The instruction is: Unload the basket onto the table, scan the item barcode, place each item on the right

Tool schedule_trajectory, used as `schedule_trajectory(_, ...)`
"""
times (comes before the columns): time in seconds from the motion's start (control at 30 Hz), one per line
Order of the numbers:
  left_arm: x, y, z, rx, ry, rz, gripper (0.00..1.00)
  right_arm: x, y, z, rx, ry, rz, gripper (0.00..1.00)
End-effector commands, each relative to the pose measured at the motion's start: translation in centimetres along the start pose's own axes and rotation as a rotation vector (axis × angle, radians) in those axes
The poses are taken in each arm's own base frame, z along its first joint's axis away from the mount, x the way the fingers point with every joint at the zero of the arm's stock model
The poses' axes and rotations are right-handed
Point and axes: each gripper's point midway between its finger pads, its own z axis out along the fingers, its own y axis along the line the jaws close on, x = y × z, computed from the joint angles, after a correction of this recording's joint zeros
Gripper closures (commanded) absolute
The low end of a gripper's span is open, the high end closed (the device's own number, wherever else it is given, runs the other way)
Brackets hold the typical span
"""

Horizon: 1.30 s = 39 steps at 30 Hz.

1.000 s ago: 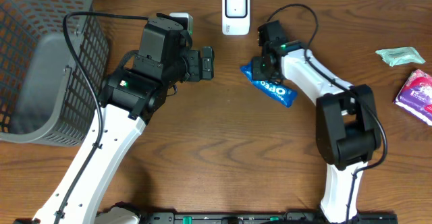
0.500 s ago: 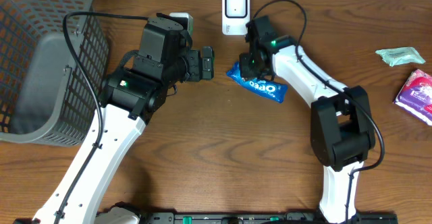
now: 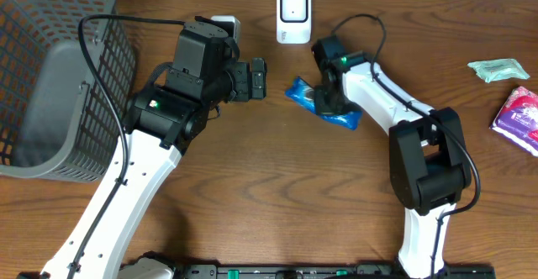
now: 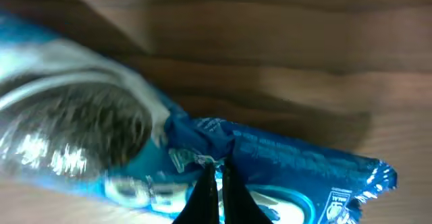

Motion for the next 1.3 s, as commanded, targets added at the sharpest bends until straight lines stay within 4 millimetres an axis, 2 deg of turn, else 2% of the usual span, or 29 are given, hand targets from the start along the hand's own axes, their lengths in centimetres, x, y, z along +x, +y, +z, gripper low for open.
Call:
schedule_trajectory(0.0, -0.7, 0.1, -0.3, -0.01, -0.019, -0.007, 0.02, 0.0, -4.8, 0.7, 0.141, -0.011, 0.092, 0.99)
schedule_trajectory(0.13, -0.7, 0.1, -0.3, -0.01, -0.019, -0.007, 0.02, -0.4, -7.3, 0.7, 0.153, 0.01, 0.124, 0.99)
schedule_trajectory(0.3, -0.7, 0.1, -0.3, -0.01, -0.019, -0.007, 0.02, -1.1, -8.6, -0.6, 0.145, 0.02, 0.162, 0.99)
schedule_trajectory(0.4, -0.7, 0.1, -0.3, -0.01, -0.019, -0.007, 0.02, -2.2, -7.4, -2.0, 0.063, 0.008, 0.158, 0.99)
schedule_trajectory(0.5, -0.7, 0.1, -0.3, -0.01, -0.019, -0.007, 0.02, -3.4, -4.8, -3.1, -0.067, -0.012, 0.092, 0.97)
schedule_trajectory(0.6, -0.7, 0.1, -0.3, -0.01, -0.019, -0.007, 0.02, -4.1, -3.3, -3.3, -0.119, -0.038, 0.074, 0.87)
schedule_trajectory(0.73, -0.7, 0.1, -0.3, -0.01, -0.019, -0.007, 0.02, -4.3, -2.9, -2.8, -0.116, -0.057, 0.065, 0.88)
schedule_trajectory(0.8, -0.7, 0.1, -0.3, -0.01, -0.019, -0.007, 0.02, -3.9, -3.3, -2.3, -0.093, -0.051, 0.07, 0.99)
schedule_trajectory(0.9, -0.7, 0.1, -0.3, -0.01, -0.019, -0.007, 0.02, -3.6, -3.9, -1.3, -0.059, -0.053, 0.093, 0.99)
schedule_trajectory(1.03, -0.7, 0.1, -0.3, -0.01, -0.019, -0.007, 0.02, -3.1, -3.0, 0.0, -0.106, -0.055, 0.109, 0.97)
schedule_trajectory(1.1, -0.7, 0.1, -0.3, -0.01, -0.019, -0.007, 0.02, -3.0, -1.9, 0.3, -0.169, -0.053, 0.108, 0.97)
schedule_trajectory(1.27, -0.7, 0.1, -0.3, -0.01, -0.019, -0.007, 0.02, -3.9, 3.3, -0.6, -0.39, -0.097, 0.058, 0.97)
